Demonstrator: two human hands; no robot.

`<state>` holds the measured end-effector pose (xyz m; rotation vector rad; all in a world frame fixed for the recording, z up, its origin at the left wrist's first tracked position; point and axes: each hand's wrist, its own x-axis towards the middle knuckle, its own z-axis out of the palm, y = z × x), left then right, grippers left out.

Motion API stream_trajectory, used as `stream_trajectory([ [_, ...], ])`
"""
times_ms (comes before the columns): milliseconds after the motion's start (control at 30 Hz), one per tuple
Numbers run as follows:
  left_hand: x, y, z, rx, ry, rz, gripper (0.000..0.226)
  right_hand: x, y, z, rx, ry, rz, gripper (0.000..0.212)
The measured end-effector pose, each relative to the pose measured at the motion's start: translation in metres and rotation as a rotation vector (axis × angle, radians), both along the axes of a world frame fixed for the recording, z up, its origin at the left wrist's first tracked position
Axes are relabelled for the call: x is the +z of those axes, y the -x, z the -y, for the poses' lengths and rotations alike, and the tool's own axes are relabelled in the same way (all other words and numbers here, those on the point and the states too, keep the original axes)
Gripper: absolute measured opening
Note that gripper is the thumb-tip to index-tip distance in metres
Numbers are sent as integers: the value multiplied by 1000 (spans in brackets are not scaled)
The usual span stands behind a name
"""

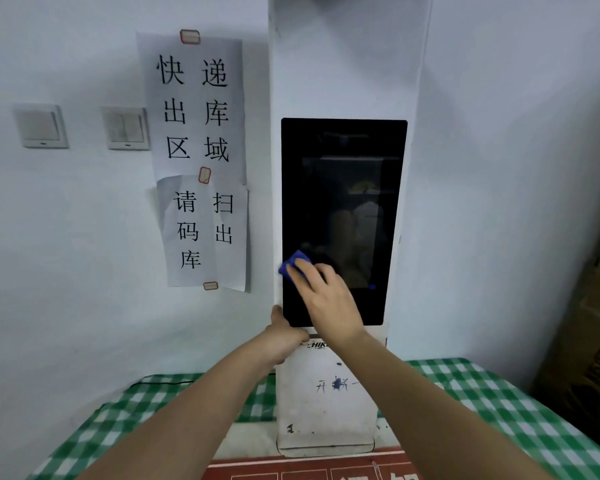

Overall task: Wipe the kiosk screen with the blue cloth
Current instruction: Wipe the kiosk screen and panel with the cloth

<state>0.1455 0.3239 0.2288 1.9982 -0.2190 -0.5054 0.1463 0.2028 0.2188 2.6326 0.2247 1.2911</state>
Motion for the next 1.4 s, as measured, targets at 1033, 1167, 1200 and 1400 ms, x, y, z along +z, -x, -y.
stream_trajectory([
  [1033, 9, 9, -9, -47, 72, -24, 69, 44, 12, 13, -112, -836, 224, 41],
  [1167, 9, 4, -13, -12, 76, -23, 78, 46, -1, -16, -44, -659, 112, 41],
  [1200, 9, 2, -15, -3, 74, -21, 82, 47, -5, -23, -24, -617, 88, 42],
  [1400, 5, -2, -20, 30, 34, -2, 83, 53, -20, -30, -24, -314, 4, 68],
])
